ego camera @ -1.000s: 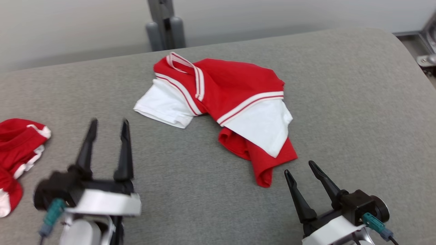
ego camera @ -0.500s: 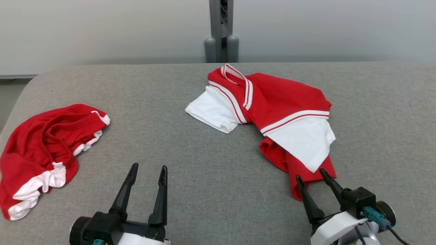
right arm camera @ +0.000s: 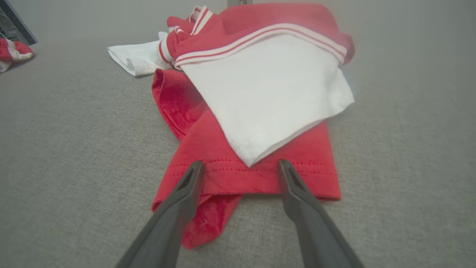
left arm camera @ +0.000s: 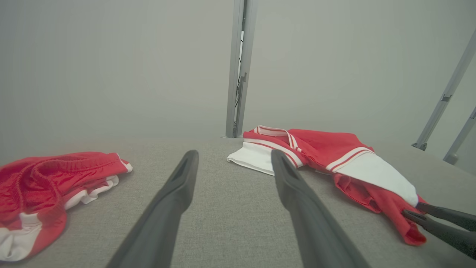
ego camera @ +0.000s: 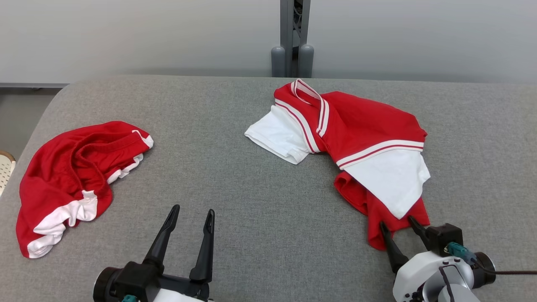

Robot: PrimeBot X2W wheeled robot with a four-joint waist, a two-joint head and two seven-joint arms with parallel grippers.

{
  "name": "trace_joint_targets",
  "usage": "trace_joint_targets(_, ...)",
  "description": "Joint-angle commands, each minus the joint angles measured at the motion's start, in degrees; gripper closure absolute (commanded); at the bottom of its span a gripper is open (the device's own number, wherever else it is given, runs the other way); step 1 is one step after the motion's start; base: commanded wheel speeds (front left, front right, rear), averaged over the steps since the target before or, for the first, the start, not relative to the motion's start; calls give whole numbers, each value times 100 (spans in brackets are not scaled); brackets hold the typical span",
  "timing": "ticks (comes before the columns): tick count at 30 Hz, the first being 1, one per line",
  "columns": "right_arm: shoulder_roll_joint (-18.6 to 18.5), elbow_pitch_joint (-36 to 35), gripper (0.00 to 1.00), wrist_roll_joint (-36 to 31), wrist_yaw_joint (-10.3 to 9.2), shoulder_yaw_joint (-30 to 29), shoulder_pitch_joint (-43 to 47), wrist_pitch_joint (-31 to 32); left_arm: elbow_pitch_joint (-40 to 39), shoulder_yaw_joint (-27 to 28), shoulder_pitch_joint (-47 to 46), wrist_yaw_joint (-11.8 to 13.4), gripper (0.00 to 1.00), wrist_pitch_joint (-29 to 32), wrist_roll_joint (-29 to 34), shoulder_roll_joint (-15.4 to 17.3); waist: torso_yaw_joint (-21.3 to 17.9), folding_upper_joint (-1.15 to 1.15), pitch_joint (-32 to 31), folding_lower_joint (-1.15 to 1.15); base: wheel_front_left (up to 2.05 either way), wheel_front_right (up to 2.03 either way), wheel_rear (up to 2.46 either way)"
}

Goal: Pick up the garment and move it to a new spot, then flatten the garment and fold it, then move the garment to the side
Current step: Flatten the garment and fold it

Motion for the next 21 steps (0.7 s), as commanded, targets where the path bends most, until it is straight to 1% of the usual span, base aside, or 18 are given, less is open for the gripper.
trace_joint_targets(1,-30,149,0,18,-1,-6,-91,-7,23,1,-86,-31,0,-21,47,16,5,0,9,0,0,0,0)
trace_joint_targets(2,-30,265,0,14,-1,-16,-151,-8,32,-6,-90,-43,0,-21,52,12,4,0,18,0,0,0,0)
trace_joint_targets(3,-27,377,53,14,-1,-22,-208,-7,38,-8,-99,-58,0,-21,58,8,3,0,28,0,0,0,0)
trace_joint_targets(5,-24,556,100,-1,-1,-51,-316,-8,45,-15,-119,-80,0,-21,76,4,-1,0,45,0,0,0,0)
trace_joint_targets(9,-22,660,100,-22,-1,-176,-430,-8,60,20,-149,-103,0,-21,96,-5,-33,0,59,0,0,0,0)
trace_joint_targets(14,-49,230,100,-209,-1,-564,-330,-7,62,73,-163,-139,0,-21,141,-13,-132,0,40,0,0,0,0)
trace_joint_targets(17,-147,15,100,-301,-1,-841,-277,-7,60,72,-167,-138,0,-21,163,-16,-180,0,37,0,0,0,0)
trace_joint_targets(21,-386,-211,100,-446,-1,-1325,-323,-7,67,47,-197,-170,0,-21,191,-18,-218,0,52,0,0,0,0)
